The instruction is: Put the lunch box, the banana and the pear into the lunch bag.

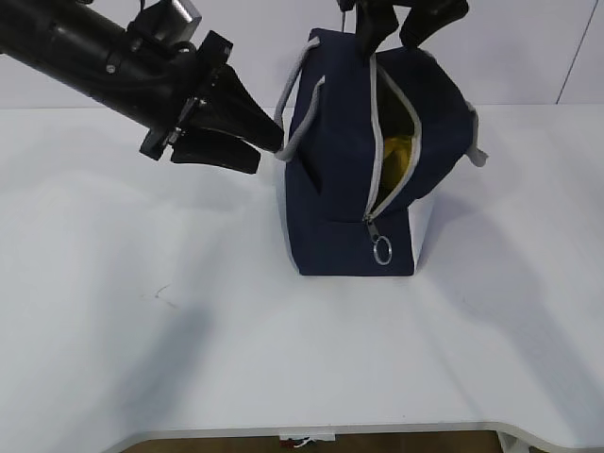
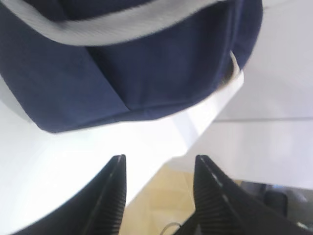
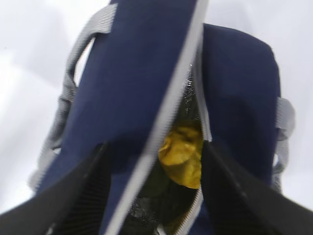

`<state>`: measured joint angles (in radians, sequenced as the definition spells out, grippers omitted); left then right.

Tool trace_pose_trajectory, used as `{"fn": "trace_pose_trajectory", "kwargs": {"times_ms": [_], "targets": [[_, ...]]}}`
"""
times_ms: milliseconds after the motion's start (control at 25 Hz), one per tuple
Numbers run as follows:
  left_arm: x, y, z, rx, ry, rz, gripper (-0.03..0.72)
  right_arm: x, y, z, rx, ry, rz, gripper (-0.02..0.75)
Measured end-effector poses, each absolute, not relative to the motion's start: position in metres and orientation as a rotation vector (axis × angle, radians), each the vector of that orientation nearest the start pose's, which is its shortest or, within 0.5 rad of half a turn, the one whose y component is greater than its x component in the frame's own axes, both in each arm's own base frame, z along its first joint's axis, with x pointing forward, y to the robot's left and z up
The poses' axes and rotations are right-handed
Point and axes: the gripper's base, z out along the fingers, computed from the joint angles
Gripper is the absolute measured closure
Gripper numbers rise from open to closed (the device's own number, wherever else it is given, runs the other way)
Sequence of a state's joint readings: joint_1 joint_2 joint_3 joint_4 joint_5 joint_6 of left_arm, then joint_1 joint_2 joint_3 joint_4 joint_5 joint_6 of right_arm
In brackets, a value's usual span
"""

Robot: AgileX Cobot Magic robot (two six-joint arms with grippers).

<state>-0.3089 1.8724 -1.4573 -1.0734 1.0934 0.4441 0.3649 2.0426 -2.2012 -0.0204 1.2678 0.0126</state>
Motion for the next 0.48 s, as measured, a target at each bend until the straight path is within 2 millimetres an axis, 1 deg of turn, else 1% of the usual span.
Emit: {"fn": "trace_pose_trajectory", "kwargs": {"times_ms": [120,280,400,480], "targets": [[0.349,-0.18,0.272,0.414,2.612,-1.423,0.336,0.414,0.157,0.371,-0.444,2.537,0.123,0.256],[0.351,-0.168,0.277,0.397,2.606,-1.414,0.336,0.404,0.153,0.389,-0.436,2.498,0.14,0.251],[0.35,-0.16,0.285,0.4,2.591,-1.383,0.372,0.392,0.151,0.406,-0.429,2.466,0.18,0.25],[0.346,-0.156,0.293,0.428,2.584,-1.339,0.404,0.38,0.148,0.415,-0.428,2.456,0.207,0.25]]}}
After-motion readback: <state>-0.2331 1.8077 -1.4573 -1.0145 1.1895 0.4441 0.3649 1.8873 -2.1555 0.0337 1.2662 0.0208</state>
